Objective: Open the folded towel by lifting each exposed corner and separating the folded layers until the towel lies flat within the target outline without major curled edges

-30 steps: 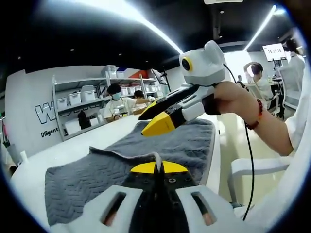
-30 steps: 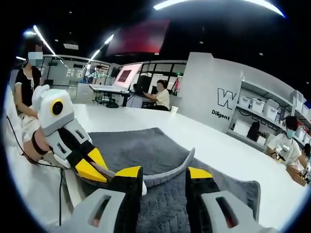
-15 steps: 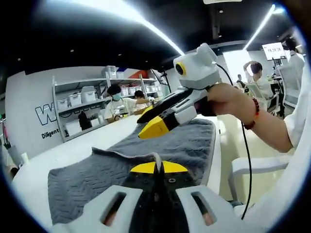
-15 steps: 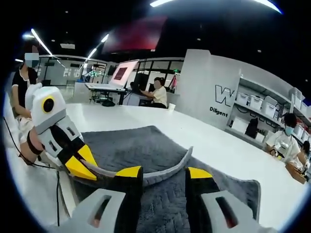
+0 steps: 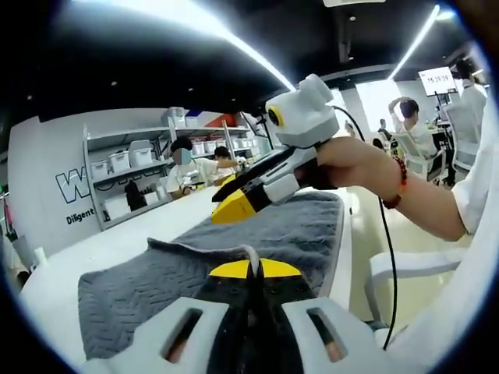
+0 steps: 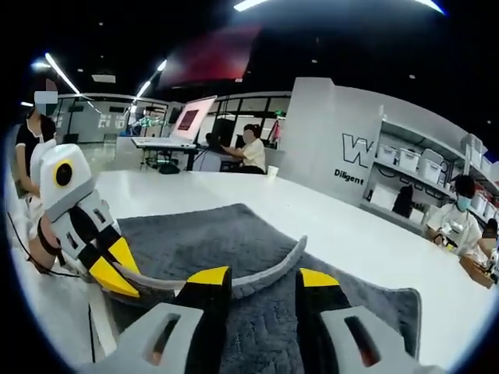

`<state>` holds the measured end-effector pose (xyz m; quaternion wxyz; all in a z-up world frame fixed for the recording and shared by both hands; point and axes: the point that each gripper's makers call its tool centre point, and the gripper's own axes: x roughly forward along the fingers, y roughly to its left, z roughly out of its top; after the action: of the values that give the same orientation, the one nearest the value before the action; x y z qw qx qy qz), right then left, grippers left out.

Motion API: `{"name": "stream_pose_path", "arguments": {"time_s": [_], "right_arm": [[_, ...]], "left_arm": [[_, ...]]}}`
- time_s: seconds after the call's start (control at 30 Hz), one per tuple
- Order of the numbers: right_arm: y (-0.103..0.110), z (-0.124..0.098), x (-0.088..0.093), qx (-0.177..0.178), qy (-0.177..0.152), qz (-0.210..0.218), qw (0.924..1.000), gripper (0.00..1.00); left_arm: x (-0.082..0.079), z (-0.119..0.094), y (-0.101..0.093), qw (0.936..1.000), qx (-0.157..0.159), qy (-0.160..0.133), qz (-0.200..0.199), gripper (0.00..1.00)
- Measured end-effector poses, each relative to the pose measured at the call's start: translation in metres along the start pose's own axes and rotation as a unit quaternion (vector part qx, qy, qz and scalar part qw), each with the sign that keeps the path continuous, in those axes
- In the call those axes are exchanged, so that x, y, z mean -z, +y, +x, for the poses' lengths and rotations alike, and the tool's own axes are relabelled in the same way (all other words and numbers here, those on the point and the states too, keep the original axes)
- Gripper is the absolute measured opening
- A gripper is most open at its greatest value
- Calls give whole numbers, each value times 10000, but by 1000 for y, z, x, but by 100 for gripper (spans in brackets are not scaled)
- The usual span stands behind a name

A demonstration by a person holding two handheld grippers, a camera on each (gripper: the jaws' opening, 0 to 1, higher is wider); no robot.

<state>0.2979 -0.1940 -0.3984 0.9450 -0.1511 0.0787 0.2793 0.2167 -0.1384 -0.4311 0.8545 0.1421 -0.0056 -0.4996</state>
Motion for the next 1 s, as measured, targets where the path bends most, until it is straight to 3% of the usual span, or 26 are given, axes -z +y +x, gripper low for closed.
{"name": "stream_pose_path", "arguments": {"time_s": [0.3, 1.0], "right_arm": [[7, 5, 0, -117, 38, -51, 9999, 31], [15, 33, 1, -219, 300, -189, 9991, 30]], "left_arm": [[3, -4, 4, 9998, -30, -71, -207, 1], [3, -7, 1, 9998, -4, -107, -170, 1]]}}
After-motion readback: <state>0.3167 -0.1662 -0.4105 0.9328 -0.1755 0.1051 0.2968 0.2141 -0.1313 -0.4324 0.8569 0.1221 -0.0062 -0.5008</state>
